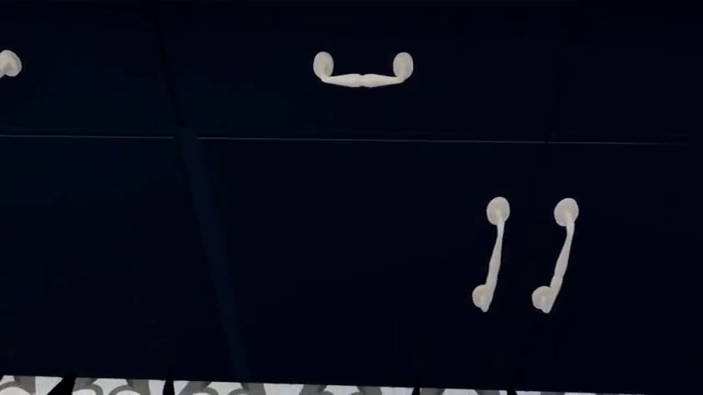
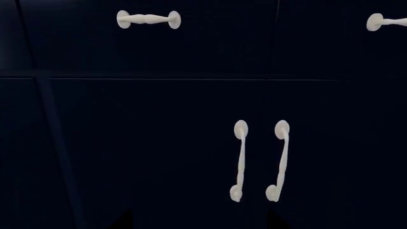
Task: Close the oven door
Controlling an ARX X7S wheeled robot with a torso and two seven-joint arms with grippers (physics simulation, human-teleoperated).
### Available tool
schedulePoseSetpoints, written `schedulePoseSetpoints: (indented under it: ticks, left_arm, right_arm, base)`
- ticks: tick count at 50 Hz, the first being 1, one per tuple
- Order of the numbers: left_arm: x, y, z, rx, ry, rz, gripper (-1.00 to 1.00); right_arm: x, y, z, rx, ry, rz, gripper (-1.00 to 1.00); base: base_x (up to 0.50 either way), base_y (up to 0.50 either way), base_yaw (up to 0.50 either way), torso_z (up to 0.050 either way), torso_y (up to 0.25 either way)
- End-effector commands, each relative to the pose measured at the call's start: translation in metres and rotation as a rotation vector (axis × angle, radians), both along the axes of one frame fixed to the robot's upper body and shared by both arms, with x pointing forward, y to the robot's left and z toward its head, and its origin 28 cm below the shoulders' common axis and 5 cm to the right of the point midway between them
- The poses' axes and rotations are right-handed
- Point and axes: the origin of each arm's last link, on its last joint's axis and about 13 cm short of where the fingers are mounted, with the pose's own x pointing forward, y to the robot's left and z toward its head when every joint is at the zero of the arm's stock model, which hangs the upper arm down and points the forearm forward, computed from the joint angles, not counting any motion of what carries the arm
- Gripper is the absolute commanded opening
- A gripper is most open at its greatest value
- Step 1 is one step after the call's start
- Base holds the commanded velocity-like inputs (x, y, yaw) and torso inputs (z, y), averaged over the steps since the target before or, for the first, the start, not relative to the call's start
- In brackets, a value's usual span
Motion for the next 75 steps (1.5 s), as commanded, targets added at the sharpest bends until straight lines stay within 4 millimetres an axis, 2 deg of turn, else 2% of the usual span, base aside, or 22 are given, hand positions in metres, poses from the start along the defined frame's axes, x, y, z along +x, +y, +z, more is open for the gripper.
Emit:
schedulePoseSetpoints:
  ticks: [1, 18, 75]
  left_arm:
    - [0.0002, 0.0003, 0.0003, 0.001, -0.003, 0.002, 1.0]
    - [0.0003, -0.0001, 0.0006, 0.001, -0.002, 0.0, 1.0]
    - [0.0002, -0.0001, 0.0005, 0.002, 0.002, 0.002, 1.0]
  right_arm:
    - [0.0002, 0.0, 0.0001, -0.004, -0.001, -0.002, 1.0]
    - [0.0005, 0.0005, 0.0, -0.016, 0.007, -0.002, 1.0]
    - [0.0003, 0.0003, -0.0001, -0.01, 0.003, -0.001, 1.0]
  base:
    - [0.0, 0.0, 0.0, 0.0, 0.0]
    - [0.0, 0.0, 0.0, 0.0, 0.0]
    - [0.0, 0.23, 0.0, 0.0, 0.0]
